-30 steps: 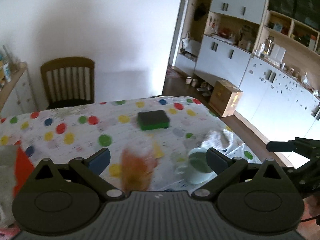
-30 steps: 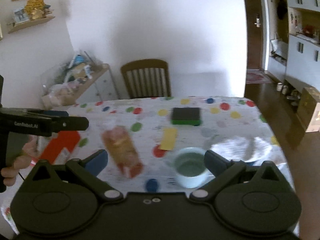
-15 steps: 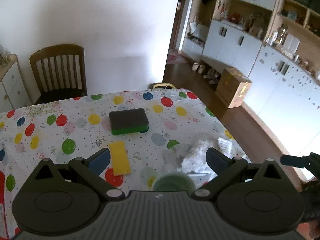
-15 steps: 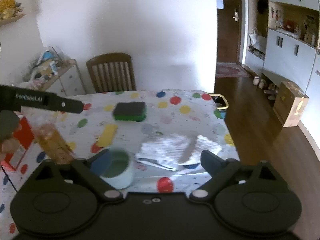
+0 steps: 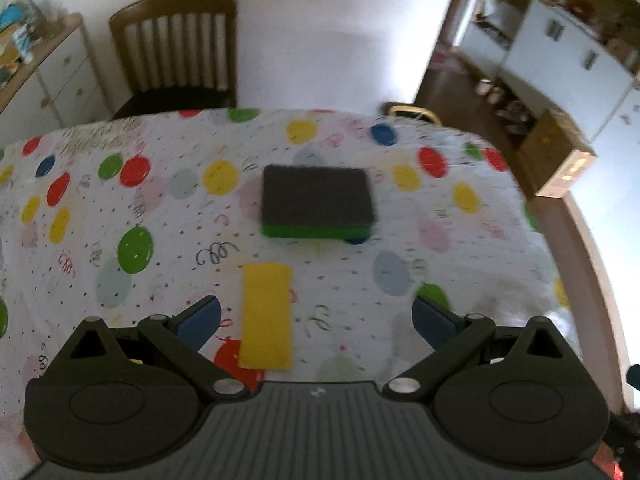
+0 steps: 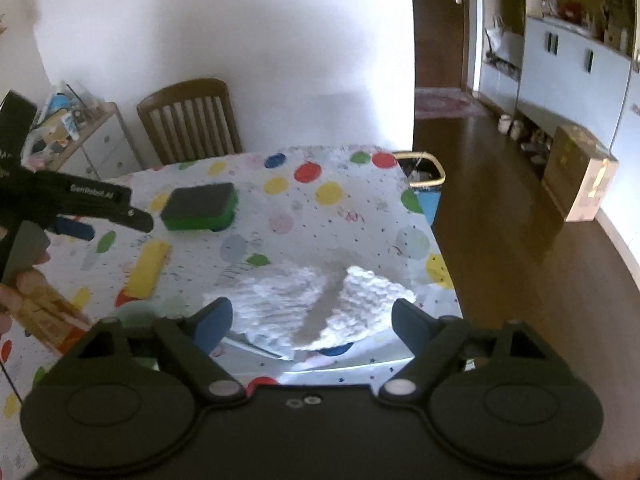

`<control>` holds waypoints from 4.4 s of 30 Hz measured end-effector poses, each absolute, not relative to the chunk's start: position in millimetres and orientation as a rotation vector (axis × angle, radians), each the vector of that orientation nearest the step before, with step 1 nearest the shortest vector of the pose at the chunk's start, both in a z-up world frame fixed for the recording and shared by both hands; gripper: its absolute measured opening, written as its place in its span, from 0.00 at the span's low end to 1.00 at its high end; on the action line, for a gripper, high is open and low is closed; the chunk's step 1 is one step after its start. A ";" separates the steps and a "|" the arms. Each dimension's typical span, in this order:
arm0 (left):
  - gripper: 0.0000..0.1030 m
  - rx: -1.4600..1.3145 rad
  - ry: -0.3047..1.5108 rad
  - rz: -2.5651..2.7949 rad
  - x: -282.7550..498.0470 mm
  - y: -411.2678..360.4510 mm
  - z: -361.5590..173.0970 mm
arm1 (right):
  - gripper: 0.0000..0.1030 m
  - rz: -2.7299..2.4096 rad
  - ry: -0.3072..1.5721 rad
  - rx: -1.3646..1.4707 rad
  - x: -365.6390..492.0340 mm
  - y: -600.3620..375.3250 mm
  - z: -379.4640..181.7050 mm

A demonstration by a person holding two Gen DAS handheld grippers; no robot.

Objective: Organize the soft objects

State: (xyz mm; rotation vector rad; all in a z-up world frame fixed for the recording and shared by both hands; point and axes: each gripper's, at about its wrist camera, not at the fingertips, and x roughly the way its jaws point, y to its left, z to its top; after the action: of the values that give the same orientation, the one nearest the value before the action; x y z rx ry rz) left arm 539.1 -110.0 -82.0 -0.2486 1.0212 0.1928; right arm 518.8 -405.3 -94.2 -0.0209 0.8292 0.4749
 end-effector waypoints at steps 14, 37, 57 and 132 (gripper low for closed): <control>0.92 -0.240 1.077 0.320 566.2 -90.6 -145.1 | 0.87 0.427 0.916 0.064 584.6 -401.2 -144.7; 0.36 -0.223 1.088 0.333 565.8 -81.5 -171.4 | 0.25 0.418 0.978 0.012 577.1 -392.0 -177.7; 0.36 -0.230 1.024 0.273 558.3 -98.8 -130.9 | 0.07 0.443 0.826 0.124 557.0 -407.5 -115.6; 0.36 -0.342 0.896 0.430 209.7 295.8 17.9 | 0.07 1.201 0.712 0.011 289.4 26.8 52.1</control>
State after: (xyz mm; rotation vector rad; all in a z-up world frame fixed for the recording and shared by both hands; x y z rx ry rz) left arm 209.7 295.8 17.9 -0.3416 0.8960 0.4297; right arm 289.4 26.8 52.1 0.0110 0.7121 1.2011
